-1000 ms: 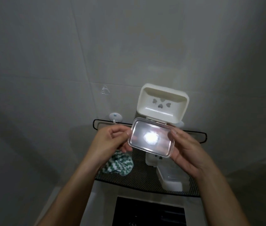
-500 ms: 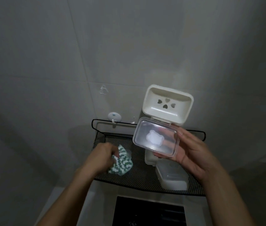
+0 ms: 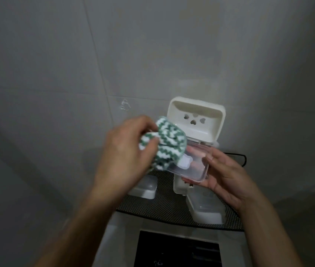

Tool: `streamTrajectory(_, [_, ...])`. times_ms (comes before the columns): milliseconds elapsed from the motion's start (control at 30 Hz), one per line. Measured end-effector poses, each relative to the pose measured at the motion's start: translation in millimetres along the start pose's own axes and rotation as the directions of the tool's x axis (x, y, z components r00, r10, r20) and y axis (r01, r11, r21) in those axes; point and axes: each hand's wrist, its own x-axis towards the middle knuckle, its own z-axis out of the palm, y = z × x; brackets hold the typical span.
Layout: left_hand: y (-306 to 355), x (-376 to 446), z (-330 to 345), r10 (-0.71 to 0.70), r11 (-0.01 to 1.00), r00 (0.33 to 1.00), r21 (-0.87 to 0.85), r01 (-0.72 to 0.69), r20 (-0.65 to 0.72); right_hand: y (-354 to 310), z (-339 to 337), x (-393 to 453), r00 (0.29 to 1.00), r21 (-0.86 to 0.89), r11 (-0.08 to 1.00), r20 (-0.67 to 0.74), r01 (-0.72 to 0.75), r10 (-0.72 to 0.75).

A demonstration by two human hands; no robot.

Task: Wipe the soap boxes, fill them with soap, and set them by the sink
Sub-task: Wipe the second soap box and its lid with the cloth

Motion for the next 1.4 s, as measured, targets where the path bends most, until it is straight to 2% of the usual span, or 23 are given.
streamTrajectory(67, [10, -2, 22, 0.097, 0.983, 0.994, 0.152, -0.102, 0.043, -1, 6, 3, 1.000, 0.020, 1.000, 0.013, 0.005, -0.005])
streamTrajectory(133, [14, -4, 40, 0.106, 0.960, 0.991, 0.250, -0.124, 0.083, -2, 12, 5, 1.000, 0.033, 0.999, -0.006, 0.001, -0.001])
streamTrajectory(267, [11, -8, 52, 0.121, 0.951, 0.972, 0.258, -0.172, 0.202, -2, 12, 6, 0.996, 0.096, 0.995, -0.090, -0.004, 0.012])
streamTrajectory(367, [10, -8, 54, 0.096, 0.917, 0.961, 0.352, -0.187, 0.260, -1, 10, 4, 0.992, 0.114, 0.993, -0.129, 0.003, 0.011])
streamTrajectory(467, [16, -6, 58, -0.005, 0.890, 0.973, 0.445, -0.102, 0.233, -1, 11, 3, 0.991, 0.098, 0.995, -0.134, -0.015, 0.028])
streamTrajectory(600, [25, 4, 65, -0.078, 0.908, 0.986, 0.418, 0.010, 0.144, -4, 15, 5, 0.990, 0.069, 0.997, -0.132, -0.044, 0.053])
streamTrajectory(700, [33, 10, 68, -0.021, 0.940, 0.992, 0.342, -0.022, 0.121, -5, 16, 6, 0.990, 0.088, 0.995, -0.131, -0.044, 0.055])
streamTrajectory(833, [42, 9, 69, 0.185, 0.937, 0.940, 0.237, -0.257, 0.288, -7, 18, 7, 0.992, 0.158, 0.987, -0.124, 0.018, 0.002])
streamTrajectory(933, [37, 10, 60, 0.215, 0.916, 0.877, 0.224, -0.334, 0.429, -11, 15, 5, 0.987, 0.123, 0.991, -0.160, 0.050, -0.030])
streamTrajectory(1000, [36, 8, 53, 0.225, 0.888, 0.854, 0.262, -0.378, 0.469, -11, 15, 3, 0.985, 0.110, 0.993, -0.170, 0.043, -0.024])
streamTrajectory(1067, [36, 5, 47, 0.206, 0.863, 0.888, 0.351, -0.363, 0.411, -9, 16, 2, 0.984, 0.121, 0.992, -0.174, 0.040, -0.019])
streamTrajectory(1167, [36, 0, 42, 0.077, 0.843, 0.967, 0.502, -0.193, 0.244, -10, 19, 2, 0.983, 0.090, 0.994, -0.177, 0.061, -0.044])
streamTrajectory(1400, [33, 0, 48, -0.028, 0.861, 0.999, 0.509, 0.000, 0.047, -7, 25, 1, 0.986, 0.066, 0.997, -0.161, 0.046, -0.035])
